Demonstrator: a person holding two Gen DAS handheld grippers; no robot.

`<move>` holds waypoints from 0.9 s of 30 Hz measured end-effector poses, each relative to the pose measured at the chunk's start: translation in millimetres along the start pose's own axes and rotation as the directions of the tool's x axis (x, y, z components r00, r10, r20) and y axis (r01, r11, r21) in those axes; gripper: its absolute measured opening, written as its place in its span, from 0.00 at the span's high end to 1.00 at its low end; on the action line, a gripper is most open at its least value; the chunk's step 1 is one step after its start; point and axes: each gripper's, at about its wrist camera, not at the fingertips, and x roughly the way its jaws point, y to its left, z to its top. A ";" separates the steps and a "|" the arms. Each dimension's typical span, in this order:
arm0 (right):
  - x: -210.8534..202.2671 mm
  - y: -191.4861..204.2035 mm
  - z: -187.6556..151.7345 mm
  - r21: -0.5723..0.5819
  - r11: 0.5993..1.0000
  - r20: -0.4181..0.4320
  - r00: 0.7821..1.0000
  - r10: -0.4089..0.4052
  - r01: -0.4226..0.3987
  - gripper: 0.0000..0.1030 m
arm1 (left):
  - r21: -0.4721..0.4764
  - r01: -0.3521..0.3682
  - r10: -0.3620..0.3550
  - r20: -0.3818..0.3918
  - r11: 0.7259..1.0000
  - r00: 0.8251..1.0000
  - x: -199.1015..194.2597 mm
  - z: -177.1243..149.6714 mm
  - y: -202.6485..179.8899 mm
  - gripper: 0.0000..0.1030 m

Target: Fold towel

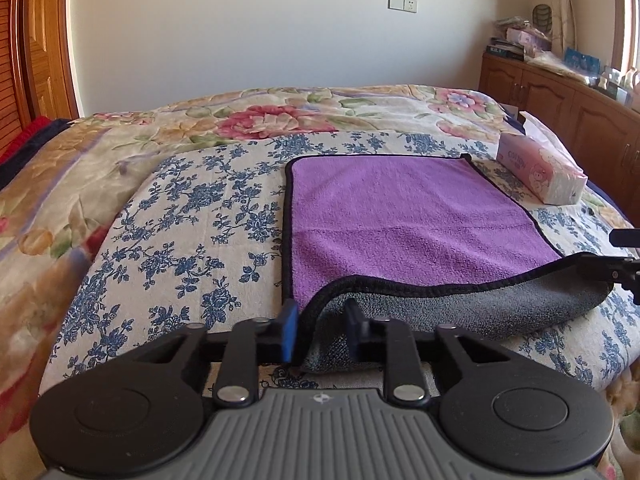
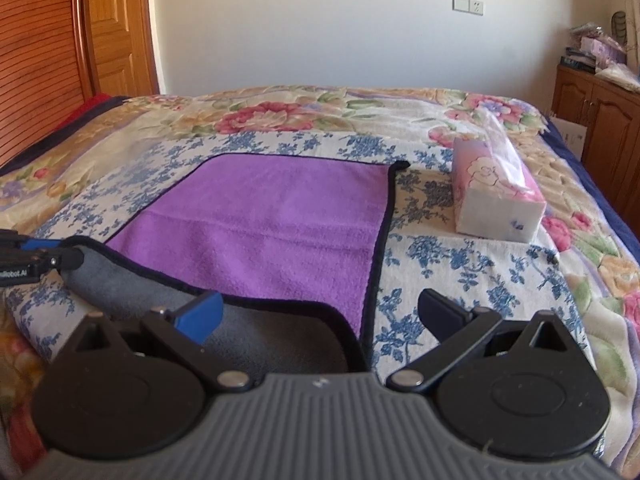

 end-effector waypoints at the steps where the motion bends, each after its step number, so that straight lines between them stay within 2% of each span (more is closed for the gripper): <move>1: 0.8 -0.1 -0.3 0.000 1.000 -0.008 1.000 0.005 -0.005 0.00 | -0.007 0.003 -0.003 -0.001 1.000 1.000 -0.1 -0.2 0.7 0.82; 7: 3.4 -2.0 -1.2 0.014 0.999 -0.044 0.998 0.037 -0.036 0.02 | -0.019 0.004 -0.004 -0.007 1.000 1.000 -0.6 -1.4 1.7 0.85; 9: 4.7 -3.1 -1.1 0.020 0.999 -0.057 0.997 0.045 -0.044 0.11 | -0.015 0.002 -0.002 -0.009 1.000 1.000 0.0 -1.9 1.3 0.85; 11: 6.2 -4.3 -1.6 0.026 0.999 -0.070 0.996 0.047 -0.045 0.11 | -0.016 0.002 -0.002 -0.013 1.000 1.000 0.2 -2.3 1.2 0.85; 15: 7.6 -7.4 -2.1 0.044 0.997 -0.090 0.994 0.064 -0.060 0.19 | -0.014 0.001 -0.001 -0.016 1.000 1.000 1.2 -2.8 1.3 0.85; 21: 9.8 -11.3 -1.7 0.058 0.996 -0.113 0.990 0.078 -0.072 0.37 | -0.013 -0.005 0.005 -0.023 1.000 1.000 2.8 -4.3 1.2 0.86; 27: 10.4 -20.0 -0.5 0.079 0.995 -0.131 0.988 0.078 -0.069 0.49 | -0.015 -0.003 0.003 -0.030 1.000 1.000 4.4 -5.0 2.4 0.86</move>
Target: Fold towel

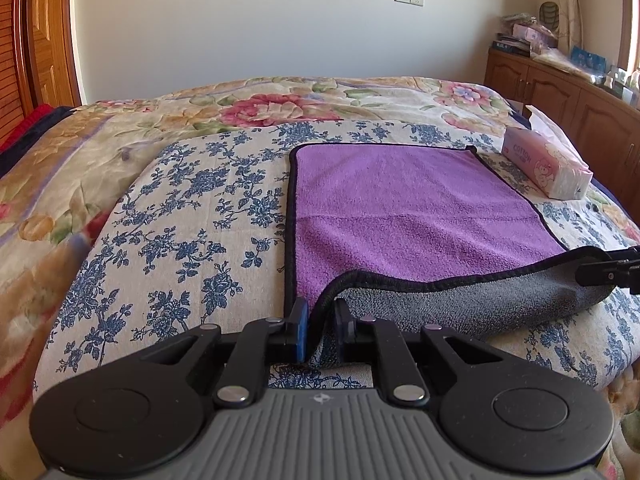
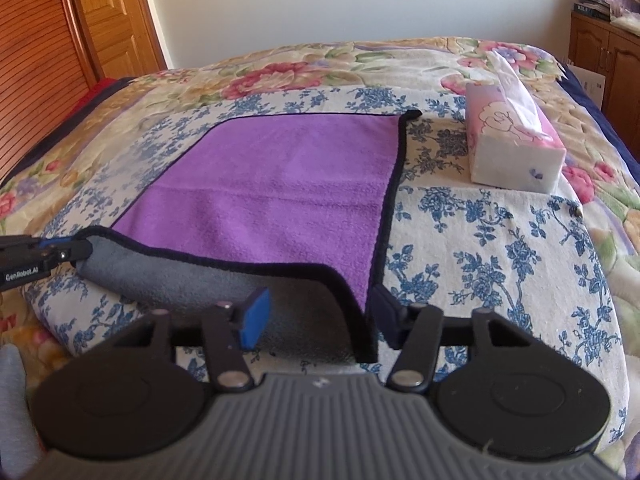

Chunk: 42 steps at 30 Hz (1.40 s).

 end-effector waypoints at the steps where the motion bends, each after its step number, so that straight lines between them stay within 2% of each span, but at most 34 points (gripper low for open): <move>1: 0.0 -1.1 0.3 0.002 1.000 -0.002 1.000 0.001 -0.001 0.53 | -0.001 0.001 -0.001 -0.003 1.000 1.000 0.5 -0.3 0.1 0.86; 3: -0.1 -2.1 0.2 0.002 1.000 -0.004 1.000 -0.001 0.001 0.62 | -0.003 0.007 -0.007 -0.010 1.000 1.000 1.2 -0.6 0.2 0.87; 5: 0.2 -1.0 0.4 -0.007 1.000 -0.004 1.000 0.000 0.000 0.81 | 0.000 0.013 -0.013 -0.012 1.000 1.000 1.4 -0.1 -0.1 0.91; 6: 0.0 -0.4 0.4 -0.014 1.000 -0.004 1.000 0.000 0.000 0.82 | 0.000 0.016 -0.016 -0.011 1.000 1.000 1.1 -0.1 -0.2 0.92; 8: -0.1 1.0 0.5 -0.025 1.000 -0.005 1.000 0.001 -0.001 0.91 | 0.002 0.021 -0.021 -0.008 1.000 1.000 0.3 -0.1 -0.7 0.93; 12: -0.3 1.4 1.4 -0.034 0.999 -0.005 1.000 0.002 -0.002 0.91 | -0.006 0.032 -0.032 -0.003 0.999 0.999 -0.9 -0.3 -0.6 0.94; 16: -1.8 0.6 2.3 -0.034 0.999 0.001 1.000 0.008 -0.008 0.96 | -0.008 0.034 -0.034 0.001 0.999 0.999 -1.9 0.5 -0.9 0.94; 42: -13.3 6.2 16.3 -0.082 0.996 0.104 0.994 0.030 -0.022 0.96 | -0.015 0.036 -0.034 0.083 0.999 0.996 -10.0 14.2 -2.3 0.94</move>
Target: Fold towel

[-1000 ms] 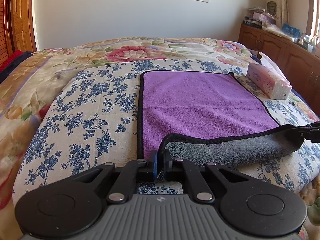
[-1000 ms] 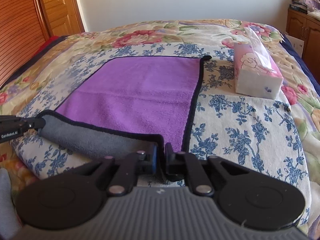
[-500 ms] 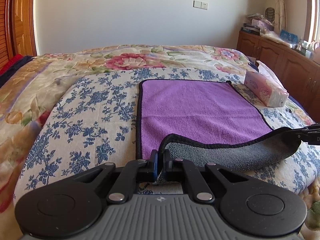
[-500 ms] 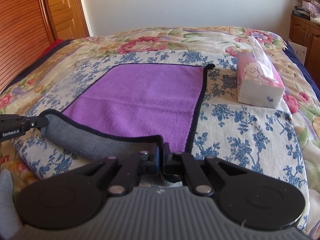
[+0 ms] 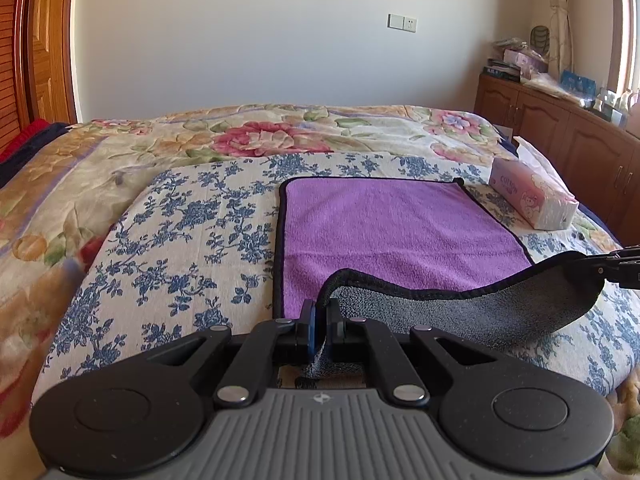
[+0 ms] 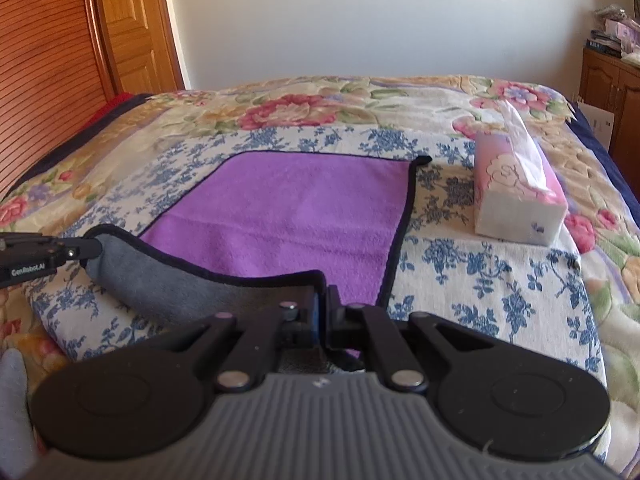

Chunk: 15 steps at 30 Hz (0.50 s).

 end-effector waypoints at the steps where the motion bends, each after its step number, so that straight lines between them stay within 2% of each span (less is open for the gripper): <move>1: 0.0 0.2 1.2 -0.002 1.000 0.004 1.000 0.000 0.000 0.96 | -0.001 0.001 -0.001 0.003 1.000 1.000 -0.1 1.4 0.0 0.94; 15: 3.6 1.1 13.8 -0.036 0.999 0.046 0.999 0.004 -0.003 0.96 | -0.001 0.014 -0.014 0.049 1.000 0.999 -5.1 21.4 -5.4 0.94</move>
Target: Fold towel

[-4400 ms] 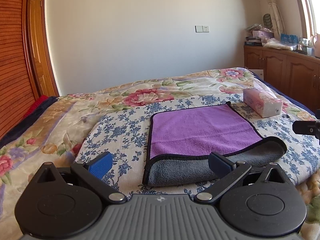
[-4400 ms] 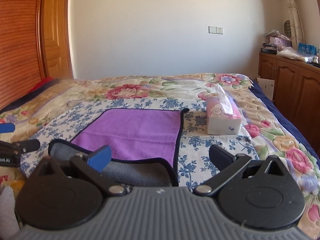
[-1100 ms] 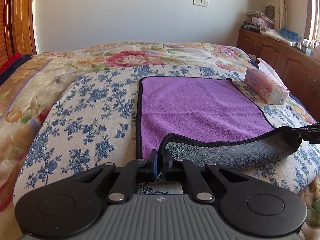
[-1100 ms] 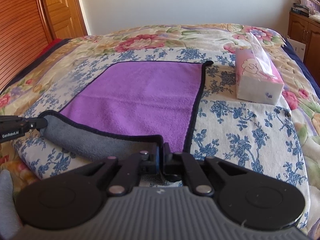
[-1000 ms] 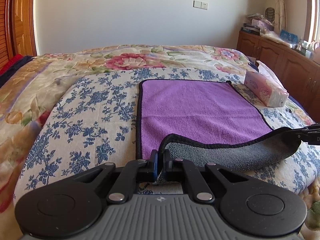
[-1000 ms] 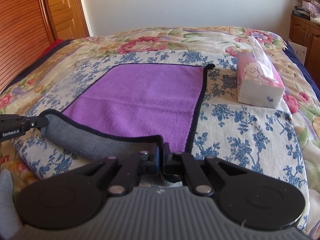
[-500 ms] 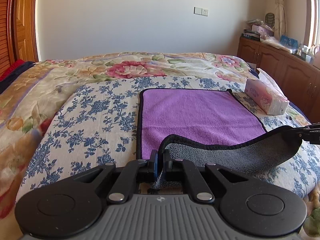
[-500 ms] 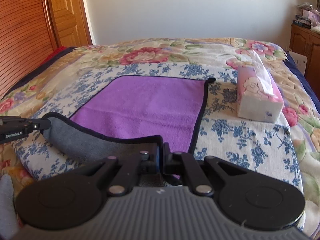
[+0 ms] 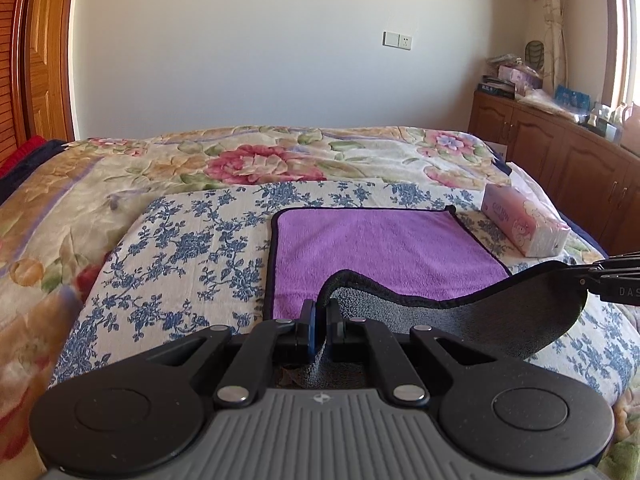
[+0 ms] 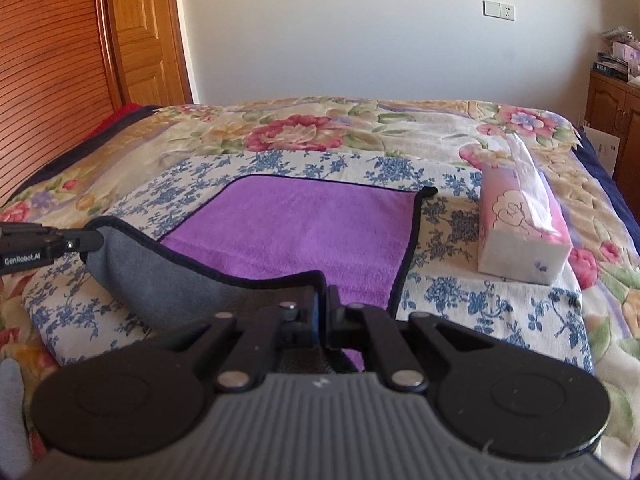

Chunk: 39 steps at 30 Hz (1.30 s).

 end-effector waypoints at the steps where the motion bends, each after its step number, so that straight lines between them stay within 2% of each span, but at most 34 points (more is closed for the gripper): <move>1: 0.6 -0.3 0.7 -0.004 1.000 0.001 1.000 -0.004 0.004 0.96 | 0.000 0.001 -0.001 0.002 1.000 1.000 0.7 0.9 -0.1 0.95; 20: 16.2 -10.6 14.1 -0.043 0.999 0.038 0.999 -0.021 0.023 0.96 | -0.004 0.014 -0.014 0.015 1.000 1.000 20.5 17.0 2.6 0.95; 39: 33.6 -17.5 21.9 -0.079 0.996 0.056 0.997 -0.043 0.048 0.96 | 0.073 0.007 -0.009 0.031 0.997 0.999 48.6 32.4 -3.7 0.95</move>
